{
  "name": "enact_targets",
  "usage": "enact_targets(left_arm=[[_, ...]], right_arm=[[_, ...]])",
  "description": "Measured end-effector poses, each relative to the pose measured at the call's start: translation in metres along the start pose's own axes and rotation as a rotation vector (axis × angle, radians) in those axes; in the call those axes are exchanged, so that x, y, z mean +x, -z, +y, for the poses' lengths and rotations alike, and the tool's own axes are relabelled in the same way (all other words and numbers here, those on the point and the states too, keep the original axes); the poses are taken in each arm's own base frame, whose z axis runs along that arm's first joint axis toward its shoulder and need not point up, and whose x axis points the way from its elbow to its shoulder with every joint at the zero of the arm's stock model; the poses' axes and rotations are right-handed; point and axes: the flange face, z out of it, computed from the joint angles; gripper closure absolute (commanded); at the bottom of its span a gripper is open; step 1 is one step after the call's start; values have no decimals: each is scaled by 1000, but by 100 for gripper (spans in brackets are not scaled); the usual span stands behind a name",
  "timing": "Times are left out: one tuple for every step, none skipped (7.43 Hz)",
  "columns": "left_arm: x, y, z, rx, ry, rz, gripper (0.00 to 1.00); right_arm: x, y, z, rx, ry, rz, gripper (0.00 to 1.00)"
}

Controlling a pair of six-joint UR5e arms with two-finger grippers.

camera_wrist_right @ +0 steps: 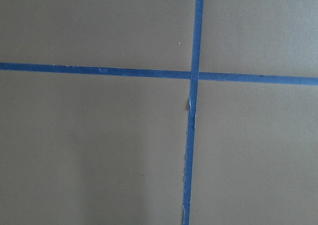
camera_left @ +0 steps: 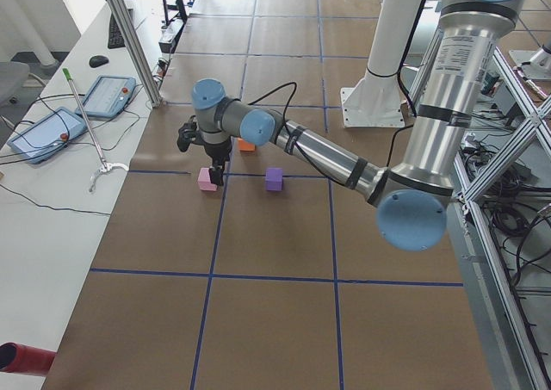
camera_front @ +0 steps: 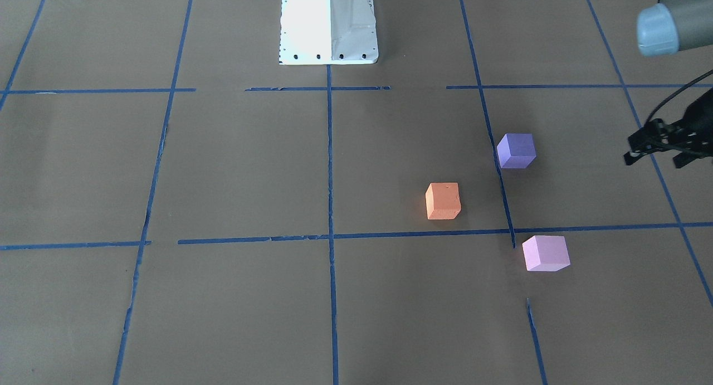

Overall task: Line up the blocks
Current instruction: 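Move the left gripper over the orange cube and lower it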

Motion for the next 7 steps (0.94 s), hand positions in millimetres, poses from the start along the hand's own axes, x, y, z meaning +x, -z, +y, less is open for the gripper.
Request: enact_targets(left_arm=[[68, -17, -5, -20, -48, 26, 0], [128, -36, -6, -27, -90, 27, 0], [175, -54, -2, -12, -118, 14, 1], [201, -70, 1, 5, -138, 6, 1], [216, -83, 0, 10, -128, -1, 1], [226, -96, 2, 1, -94, -7, 3], [231, -106, 2, -9, -53, -9, 2]], right_arm=[[0, 0, 0, 0, 0, 0, 0], [0, 0, 0, -1, -1, 0, 0], [0, 0, 0, -1, -1, 0, 0], [0, 0, 0, -1, -1, 0, 0], [0, 0, 0, -1, -1, 0, 0], [0, 0, 0, -1, -1, 0, 0], [0, 0, 0, 0, 0, 0, 0]])
